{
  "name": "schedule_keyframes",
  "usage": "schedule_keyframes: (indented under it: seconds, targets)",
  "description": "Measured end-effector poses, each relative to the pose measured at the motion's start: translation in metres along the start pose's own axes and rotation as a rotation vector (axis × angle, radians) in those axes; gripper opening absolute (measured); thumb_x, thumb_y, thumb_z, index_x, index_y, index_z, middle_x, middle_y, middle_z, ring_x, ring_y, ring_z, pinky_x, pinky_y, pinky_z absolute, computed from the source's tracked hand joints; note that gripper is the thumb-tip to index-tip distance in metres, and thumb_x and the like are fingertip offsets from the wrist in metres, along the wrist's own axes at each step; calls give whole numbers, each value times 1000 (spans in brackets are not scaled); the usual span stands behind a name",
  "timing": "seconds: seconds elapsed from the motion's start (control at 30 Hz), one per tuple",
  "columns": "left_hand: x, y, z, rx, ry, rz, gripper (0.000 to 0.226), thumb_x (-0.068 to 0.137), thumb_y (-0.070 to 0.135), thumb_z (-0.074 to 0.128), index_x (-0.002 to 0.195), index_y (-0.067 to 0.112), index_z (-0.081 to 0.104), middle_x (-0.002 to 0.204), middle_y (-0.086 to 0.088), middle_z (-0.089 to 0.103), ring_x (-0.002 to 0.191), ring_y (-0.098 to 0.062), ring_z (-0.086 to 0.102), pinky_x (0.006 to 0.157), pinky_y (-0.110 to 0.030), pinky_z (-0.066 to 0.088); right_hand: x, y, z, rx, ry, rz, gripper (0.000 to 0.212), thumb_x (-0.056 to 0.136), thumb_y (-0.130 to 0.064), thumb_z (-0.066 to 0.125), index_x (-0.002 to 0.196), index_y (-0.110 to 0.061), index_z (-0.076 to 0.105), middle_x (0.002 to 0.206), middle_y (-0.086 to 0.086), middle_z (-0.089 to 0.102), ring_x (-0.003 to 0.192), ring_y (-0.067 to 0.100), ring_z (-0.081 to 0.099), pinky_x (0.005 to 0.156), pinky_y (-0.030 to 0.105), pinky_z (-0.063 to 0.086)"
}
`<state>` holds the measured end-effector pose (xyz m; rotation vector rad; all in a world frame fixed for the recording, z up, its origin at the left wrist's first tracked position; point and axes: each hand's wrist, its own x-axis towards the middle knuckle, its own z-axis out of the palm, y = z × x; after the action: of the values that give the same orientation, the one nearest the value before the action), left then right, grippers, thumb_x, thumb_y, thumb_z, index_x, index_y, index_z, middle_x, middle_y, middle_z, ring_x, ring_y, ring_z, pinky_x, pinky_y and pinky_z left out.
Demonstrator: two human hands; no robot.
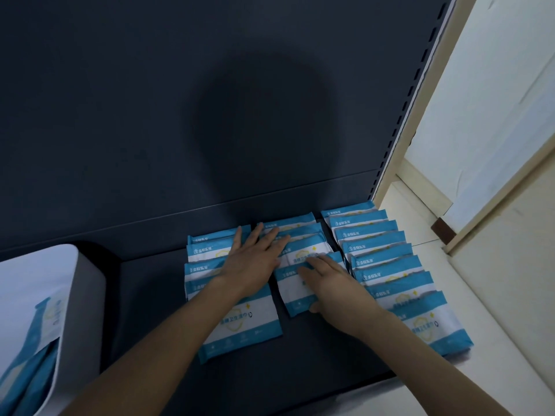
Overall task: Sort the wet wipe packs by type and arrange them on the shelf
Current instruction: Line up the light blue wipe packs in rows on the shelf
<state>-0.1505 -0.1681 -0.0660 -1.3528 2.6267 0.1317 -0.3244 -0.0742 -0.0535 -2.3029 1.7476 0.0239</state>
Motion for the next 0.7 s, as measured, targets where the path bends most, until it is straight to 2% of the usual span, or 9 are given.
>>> schedule_keyframes:
  seconds: [0.13,0.23,0.3,0.4,0.47,0.57,0.63,0.7]
  targets:
    - [-5,2,-1,-39,27,-11,57,105,35,26,152,34,-6,161,0,-12,146,-24,-18,116,-51,-13,2,1,-4,26,-55,20,83,84,-29,70,150,-17,20,158,7,11,147,26,3,119,45,17]
    - [-15,-2,2,-110,94,-23,57,104,36,27,152,29,-3,161,-4,-10,147,-23,-14,119,-43,-10,3,2,-5,11,-80,17,86,84,-25,69,151,-19,16,159,6,9,147,26,4,119,44,16]
    - [-26,-8,4,-153,163,-19,58,103,36,32,153,21,6,161,-8,-2,148,-23,-8,120,-37,-5,3,2,-6,-2,-83,8,83,84,-22,69,150,-18,19,158,4,12,146,27,7,118,44,19]
    - [-47,-19,0,-266,272,-14,57,99,29,49,149,11,28,158,-15,16,148,-27,8,117,-28,2,5,-7,-12,53,-70,-17,73,88,-29,65,148,-19,25,157,3,16,146,25,10,117,42,23]
    - [-65,-27,-5,-278,272,-24,56,98,27,52,148,10,32,157,-15,21,147,-27,12,116,-27,4,8,-20,-22,138,-57,-44,68,92,-33,59,149,-19,25,158,3,16,145,20,12,117,33,18]
    - [-97,-43,-14,-266,287,-65,54,97,26,54,145,9,38,154,-15,28,146,-28,19,116,-26,9,20,-49,-36,239,-13,-161,57,94,-30,58,144,-15,36,151,5,33,138,17,28,107,17,21]
    - [-120,-54,-19,-254,316,-118,49,93,23,60,137,5,48,145,-19,42,139,-34,34,113,-31,15,30,-71,-40,273,-10,-241,52,94,-28,58,141,-13,42,146,3,40,133,16,36,103,17,25]
    - [-146,-65,-25,-223,346,-173,47,90,27,58,131,3,55,135,-20,52,129,-38,46,110,-37,21,40,-93,-39,266,-19,-304,51,93,-29,58,140,-14,43,145,2,42,130,16,42,106,24,33]
